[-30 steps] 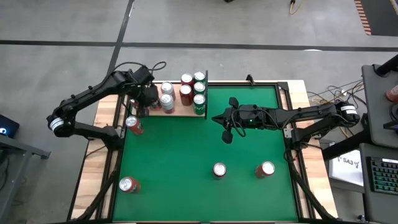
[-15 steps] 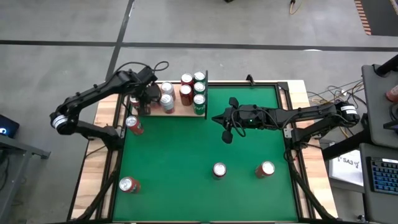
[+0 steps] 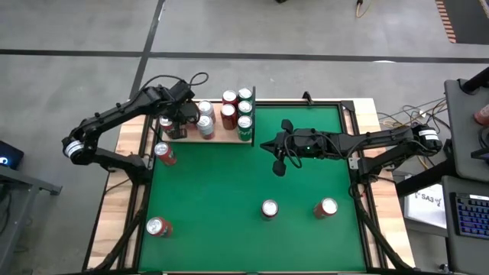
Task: Place canned beverage on shelf
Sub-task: Put the red soda can on the shelf aligned with the other red soda can, then put the red-black soda can on the shelf aligned with the other red-black soda can
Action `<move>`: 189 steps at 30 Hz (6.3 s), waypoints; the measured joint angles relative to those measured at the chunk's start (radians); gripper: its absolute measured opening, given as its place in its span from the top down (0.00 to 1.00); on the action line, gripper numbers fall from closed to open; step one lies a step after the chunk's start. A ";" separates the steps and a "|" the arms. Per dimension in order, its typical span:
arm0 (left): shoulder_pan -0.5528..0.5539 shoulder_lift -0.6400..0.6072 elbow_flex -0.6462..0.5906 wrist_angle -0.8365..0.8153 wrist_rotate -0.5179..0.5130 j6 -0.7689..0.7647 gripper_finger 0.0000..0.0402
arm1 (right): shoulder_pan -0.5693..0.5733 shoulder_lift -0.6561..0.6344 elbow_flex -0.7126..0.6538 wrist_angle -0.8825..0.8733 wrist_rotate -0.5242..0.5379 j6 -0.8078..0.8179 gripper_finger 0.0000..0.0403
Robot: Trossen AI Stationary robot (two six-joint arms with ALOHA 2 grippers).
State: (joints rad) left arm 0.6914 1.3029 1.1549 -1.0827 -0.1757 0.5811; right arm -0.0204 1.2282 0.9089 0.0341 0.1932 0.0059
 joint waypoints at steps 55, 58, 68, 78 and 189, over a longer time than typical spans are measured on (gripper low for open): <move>0.097 0.063 0.124 0.048 0.140 0.074 1.00 | 0.000 0.000 0.000 0.000 0.001 -0.006 0.98; 0.097 0.062 0.127 0.038 0.142 0.059 1.00 | 0.000 0.000 0.000 0.001 0.001 -0.006 0.98; 0.097 0.063 0.127 0.007 0.214 0.008 1.00 | 0.000 0.000 0.000 0.001 0.001 -0.006 0.98; 0.097 0.063 0.118 0.012 0.211 -0.026 1.00 | 0.000 0.000 0.000 0.001 0.001 0.000 0.98; -0.131 -0.089 0.076 0.061 0.027 -0.427 1.00 | 0.000 0.000 0.000 0.009 0.001 0.010 0.98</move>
State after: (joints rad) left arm 0.5609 1.2137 1.2312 -1.0215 -0.1486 0.1538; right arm -0.0202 1.2282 0.9092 0.0436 0.1940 0.0158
